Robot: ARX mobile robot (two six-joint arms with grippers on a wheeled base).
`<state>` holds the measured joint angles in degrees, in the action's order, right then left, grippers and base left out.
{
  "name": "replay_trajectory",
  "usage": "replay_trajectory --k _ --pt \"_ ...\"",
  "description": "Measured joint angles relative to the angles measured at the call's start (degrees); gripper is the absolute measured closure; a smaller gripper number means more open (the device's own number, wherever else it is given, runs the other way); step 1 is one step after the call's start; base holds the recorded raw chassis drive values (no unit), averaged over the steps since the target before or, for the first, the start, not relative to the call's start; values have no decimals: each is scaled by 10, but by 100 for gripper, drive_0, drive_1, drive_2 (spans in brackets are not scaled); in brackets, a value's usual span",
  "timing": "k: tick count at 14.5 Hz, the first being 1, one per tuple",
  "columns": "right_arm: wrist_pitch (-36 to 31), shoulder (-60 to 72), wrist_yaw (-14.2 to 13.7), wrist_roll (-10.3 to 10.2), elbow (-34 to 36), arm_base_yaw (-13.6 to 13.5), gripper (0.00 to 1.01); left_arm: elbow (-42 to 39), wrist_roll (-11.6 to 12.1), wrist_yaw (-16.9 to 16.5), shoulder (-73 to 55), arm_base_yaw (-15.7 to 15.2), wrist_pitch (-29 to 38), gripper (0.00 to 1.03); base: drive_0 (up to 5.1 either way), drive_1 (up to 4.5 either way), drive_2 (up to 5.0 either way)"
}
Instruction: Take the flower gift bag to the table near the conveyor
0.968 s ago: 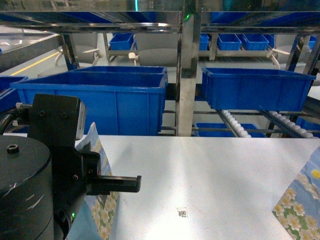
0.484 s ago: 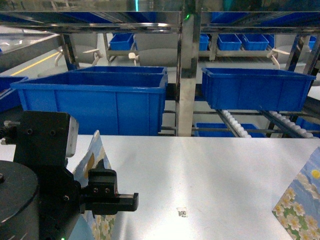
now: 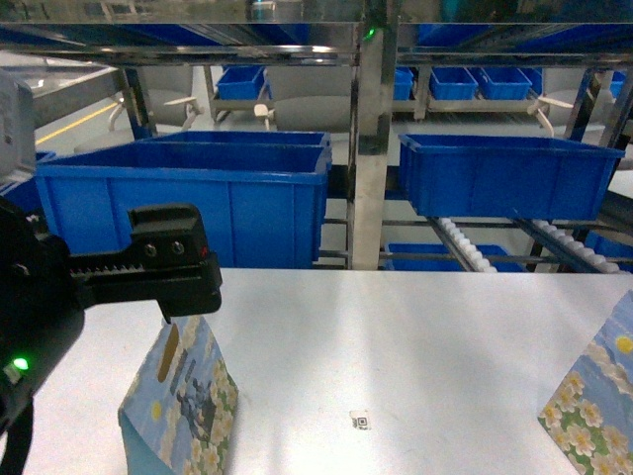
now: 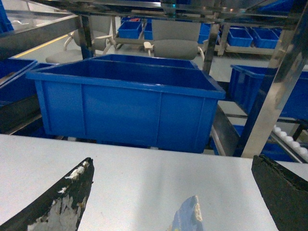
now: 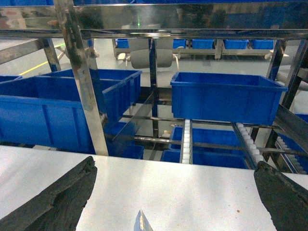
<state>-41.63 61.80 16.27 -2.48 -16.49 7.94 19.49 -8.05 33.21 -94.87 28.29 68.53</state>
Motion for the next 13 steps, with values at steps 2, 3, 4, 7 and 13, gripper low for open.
replay_trajectory --k 2,3,4,7,13 --pt "0 0 0 0 0 0 3 -26 5 -57 97 -3 -88 5 0 0 0" --pt "0 0 0 0 0 0 3 -42 21 -65 150 -6 -127 5 0 0 0" --pt "0 0 0 0 0 0 3 -57 42 -64 213 -7 -168 5 0 0 0" --pt "0 0 0 0 0 0 3 -70 66 -56 334 -12 -233 5 0 0 0" --pt "-2 -130 -154 22 100 -81 81 -179 71 -196 474 -149 -240 82 0 0 0"
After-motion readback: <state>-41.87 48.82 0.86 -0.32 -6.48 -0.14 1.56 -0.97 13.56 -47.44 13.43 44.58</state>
